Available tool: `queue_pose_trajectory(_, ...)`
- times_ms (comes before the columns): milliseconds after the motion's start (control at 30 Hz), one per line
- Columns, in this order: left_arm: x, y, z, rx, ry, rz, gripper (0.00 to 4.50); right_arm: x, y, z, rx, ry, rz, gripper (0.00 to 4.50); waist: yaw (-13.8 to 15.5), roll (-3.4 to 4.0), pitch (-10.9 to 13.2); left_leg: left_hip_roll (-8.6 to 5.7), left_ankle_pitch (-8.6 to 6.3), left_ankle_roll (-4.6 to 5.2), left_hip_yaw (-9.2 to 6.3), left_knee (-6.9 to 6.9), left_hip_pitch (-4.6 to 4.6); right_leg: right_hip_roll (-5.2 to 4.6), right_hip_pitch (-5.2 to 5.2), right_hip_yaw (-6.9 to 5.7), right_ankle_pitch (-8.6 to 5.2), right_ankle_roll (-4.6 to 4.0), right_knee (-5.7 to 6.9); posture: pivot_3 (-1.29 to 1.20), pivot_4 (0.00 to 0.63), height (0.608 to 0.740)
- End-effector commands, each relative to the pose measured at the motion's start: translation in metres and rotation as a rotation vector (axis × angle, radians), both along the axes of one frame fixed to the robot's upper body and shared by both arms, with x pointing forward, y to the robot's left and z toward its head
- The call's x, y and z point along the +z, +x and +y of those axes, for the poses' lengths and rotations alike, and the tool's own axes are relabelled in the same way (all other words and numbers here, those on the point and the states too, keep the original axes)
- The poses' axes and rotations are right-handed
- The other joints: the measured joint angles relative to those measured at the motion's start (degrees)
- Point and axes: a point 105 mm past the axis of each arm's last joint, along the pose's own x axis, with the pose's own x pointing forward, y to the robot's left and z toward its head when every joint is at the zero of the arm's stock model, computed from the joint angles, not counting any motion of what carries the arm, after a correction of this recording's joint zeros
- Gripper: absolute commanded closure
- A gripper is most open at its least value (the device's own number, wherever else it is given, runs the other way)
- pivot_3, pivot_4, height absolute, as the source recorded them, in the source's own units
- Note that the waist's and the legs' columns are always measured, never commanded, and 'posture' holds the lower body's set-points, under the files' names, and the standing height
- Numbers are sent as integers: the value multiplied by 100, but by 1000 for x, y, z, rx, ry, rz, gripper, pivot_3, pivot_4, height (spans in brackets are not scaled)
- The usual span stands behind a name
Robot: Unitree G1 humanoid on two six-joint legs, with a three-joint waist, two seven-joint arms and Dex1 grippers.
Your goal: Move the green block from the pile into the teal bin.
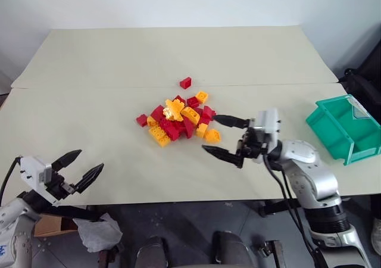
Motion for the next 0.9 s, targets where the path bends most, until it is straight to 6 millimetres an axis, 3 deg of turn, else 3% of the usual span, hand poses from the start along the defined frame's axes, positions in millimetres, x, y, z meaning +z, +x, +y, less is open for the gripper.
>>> queue_pose_trajectory(33,16,-11,-11,-27,-12,-71,0,-5,-6,21,70,-59,-9,22,-1,-2,-1,0,-1,1,0,0,0,0,0,0,0,0,1,0,150,740)
queue_pose_trajectory(233,24,-16,-30,-97,-16,-95,0,-20,-13,38,141,-150,10,22,2,-3,-1,3,-2,-1,0,4,1,0,-1,-2,0,-1,6,0,150,740)
queue_pose_trajectory(400,27,-14,-35,-115,-15,-107,0,-29,-9,40,135,-179,16,1178,-4,-3,-2,3,-3,-1,0,3,1,0,-1,-3,0,-2,4,0,150,740)
queue_pose_trajectory(700,24,-22,-42,-160,-20,-74,0,-34,-5,51,141,-196,27,4356,-19,-3,-2,3,-3,-2,2,2,0,0,-3,-3,-1,-2,3,0,150,740)
queue_pose_trajectory(800,23,-21,-43,-164,-28,-71,0,-37,2,69,136,-230,42,4467,-18,-3,-2,3,-3,-2,1,3,1,0,-3,-3,-1,-3,5,0,150,740)
queue_pose_trajectory(900,23,-19,-44,-148,-36,-88,0,-35,26,91,52,-253,52,4467,-65,-3,-2,5,-3,-3,4,3,2,1,-7,-3,-1,-4,13,0,150,740)
